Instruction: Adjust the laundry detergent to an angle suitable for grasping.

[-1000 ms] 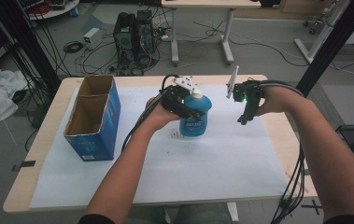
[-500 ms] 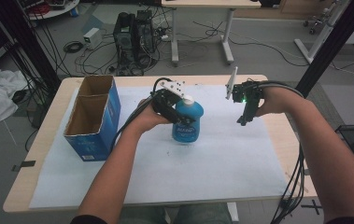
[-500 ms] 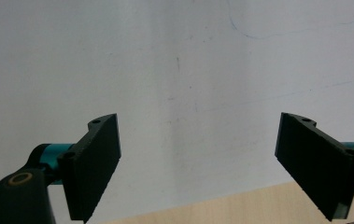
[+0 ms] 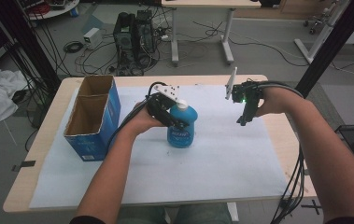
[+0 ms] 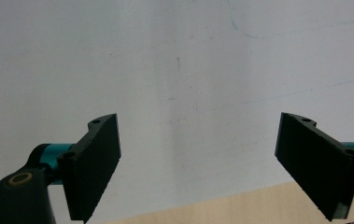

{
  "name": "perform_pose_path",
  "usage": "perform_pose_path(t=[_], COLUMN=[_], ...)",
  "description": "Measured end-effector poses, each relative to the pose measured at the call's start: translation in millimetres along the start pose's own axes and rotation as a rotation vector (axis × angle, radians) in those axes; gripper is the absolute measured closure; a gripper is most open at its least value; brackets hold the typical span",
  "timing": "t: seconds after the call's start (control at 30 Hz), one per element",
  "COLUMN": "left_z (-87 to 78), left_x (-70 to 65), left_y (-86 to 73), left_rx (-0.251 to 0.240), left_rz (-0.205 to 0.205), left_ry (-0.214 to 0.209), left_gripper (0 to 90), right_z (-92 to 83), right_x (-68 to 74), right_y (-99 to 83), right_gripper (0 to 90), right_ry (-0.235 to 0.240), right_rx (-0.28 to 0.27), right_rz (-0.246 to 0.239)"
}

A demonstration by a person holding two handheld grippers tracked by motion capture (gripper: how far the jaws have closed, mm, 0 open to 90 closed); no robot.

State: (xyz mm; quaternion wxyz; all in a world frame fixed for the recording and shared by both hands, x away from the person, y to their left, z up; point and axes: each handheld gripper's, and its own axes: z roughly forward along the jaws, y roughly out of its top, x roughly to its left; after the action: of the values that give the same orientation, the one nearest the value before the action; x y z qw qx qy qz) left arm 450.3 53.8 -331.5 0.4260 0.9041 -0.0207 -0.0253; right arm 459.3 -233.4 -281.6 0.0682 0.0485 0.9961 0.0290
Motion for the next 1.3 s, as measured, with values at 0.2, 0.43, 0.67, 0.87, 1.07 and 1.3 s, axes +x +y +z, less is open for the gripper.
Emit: perform_pose_path(t=[0.2, 0.43, 0.67, 0.87, 1.07, 1.3], left_z=[-2.8, -2.4, 0.7, -0.3, -1.1, -1.4], left_x=[1.1, 3.3, 6.8, 11.7, 13.5, 16.1], left_y=[-4.0, -8.1, -12.7, -17.1, -17.6, -21.6], left_rx=[-0.013, -0.033, -0.044, -0.037, -0.049, -0.034], left_rz=[0.005, 0.022, 0.032, 0.046, 0.057, 0.054], left_ry=[-0.019, -0.021, -0.039, -0.035, -0.031, -0.030], left_gripper=[44.5, 44.6, 44.6, 44.6, 44.5, 44.5], right_z=[0.3, 2.1, 4.0, 5.1, 7.5, 10.8], right_x=[0.4, -0.4, -0.3, -0.8, -0.3, -1.9], right_y=[-0.1, 0.3, 0.7, -0.7, 0.5, 3.4], right_gripper=[13.3, 13.3, 13.3, 13.3, 13.3, 13.3], right_ry=[0.001, 0.005, 0.006, 0.009, 0.012, 0.015], right_rx=[0.001, 0.005, 0.012, 0.014, 0.011, 0.018], right_rz=[0.000, -0.001, -0.001, 0.005, 0.022, -0.004])
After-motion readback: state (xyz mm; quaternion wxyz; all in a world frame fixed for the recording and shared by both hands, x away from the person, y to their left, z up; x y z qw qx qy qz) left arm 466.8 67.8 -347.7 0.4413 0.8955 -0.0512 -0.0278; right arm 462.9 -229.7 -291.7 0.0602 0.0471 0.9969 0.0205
